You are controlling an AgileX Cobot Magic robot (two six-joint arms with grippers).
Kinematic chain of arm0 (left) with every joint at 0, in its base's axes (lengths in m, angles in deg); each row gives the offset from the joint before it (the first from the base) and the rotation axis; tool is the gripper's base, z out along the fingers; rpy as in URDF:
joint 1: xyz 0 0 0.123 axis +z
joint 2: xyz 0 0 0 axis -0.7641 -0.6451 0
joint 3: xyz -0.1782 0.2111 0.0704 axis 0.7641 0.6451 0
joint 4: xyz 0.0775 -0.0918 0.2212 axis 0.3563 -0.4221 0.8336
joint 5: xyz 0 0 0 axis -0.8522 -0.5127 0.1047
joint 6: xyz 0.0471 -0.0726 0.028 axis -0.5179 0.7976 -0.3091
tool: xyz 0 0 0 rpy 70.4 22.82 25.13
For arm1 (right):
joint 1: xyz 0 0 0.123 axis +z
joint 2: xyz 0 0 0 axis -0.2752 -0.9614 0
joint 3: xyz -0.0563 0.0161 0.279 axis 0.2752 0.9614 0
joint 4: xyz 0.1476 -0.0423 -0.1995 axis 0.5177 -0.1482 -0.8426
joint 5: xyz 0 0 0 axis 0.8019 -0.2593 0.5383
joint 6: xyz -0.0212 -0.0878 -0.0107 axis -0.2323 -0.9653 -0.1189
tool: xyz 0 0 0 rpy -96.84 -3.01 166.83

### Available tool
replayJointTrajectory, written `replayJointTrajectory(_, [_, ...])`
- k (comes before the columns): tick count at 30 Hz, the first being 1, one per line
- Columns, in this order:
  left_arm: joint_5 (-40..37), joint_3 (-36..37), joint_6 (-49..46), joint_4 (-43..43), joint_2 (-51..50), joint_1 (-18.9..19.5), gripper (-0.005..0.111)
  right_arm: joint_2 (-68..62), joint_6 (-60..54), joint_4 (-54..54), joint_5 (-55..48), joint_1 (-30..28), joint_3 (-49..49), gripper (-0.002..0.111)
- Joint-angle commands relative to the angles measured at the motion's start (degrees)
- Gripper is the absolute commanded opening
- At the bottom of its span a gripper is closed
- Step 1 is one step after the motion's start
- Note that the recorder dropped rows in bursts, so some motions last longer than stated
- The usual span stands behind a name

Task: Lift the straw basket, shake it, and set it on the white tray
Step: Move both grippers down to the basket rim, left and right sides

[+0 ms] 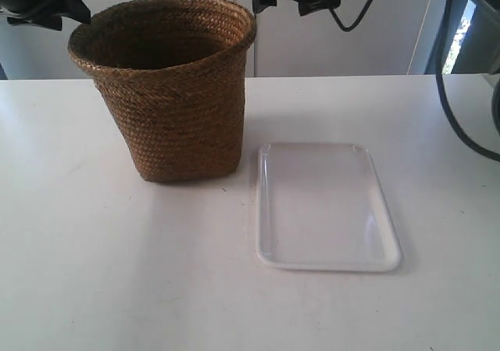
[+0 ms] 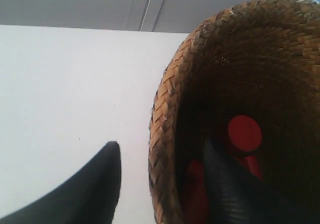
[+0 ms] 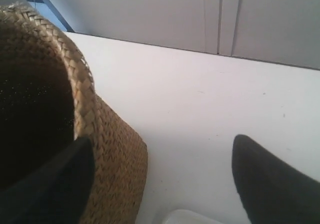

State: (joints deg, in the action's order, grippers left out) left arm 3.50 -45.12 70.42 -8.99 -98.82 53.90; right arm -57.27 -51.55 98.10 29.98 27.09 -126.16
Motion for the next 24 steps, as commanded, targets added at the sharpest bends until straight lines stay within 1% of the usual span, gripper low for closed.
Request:
replayJointTrajectory(1, [-0.8,-0.4,-0.4,-1.3,-0.8,-0.2,0.055,0.1,0.2,-0.8,-0.8,1.3,-0.6,0.072])
replayJointTrajectory(9, [-0.4,-0.4,-0.5,-1.8,-2.2,-0.2,0.055,0.1,-0.3,-1.4,-0.3,2.0,-0.7,0.072])
replayJointTrajectory(12, [1.0,-0.4,-0.6,-1.8,-2.2,-0.2,0.055,0.2,0.8,-3.7,1.2,2.0,-1.8,0.072])
replayJointTrajectory(15, [1.9,-0.4,-0.7,-1.9,-2.2,-0.2,0.055,0.2,1.6,-3.8,3.1,2.0,-4.0,0.072])
replayJointTrajectory(21, [2.4,-0.4,-1.0,-3.2,-3.4,-0.2,0.055,-2.8,1.2,-0.4,-2.0,2.5,-4.1,0.072])
replayJointTrajectory(24, [1.3,-0.4,-1.0,-3.8,-3.9,-0.2,0.055,-3.7,0.3,-0.2,-1.8,3.4,-4.1,0.072])
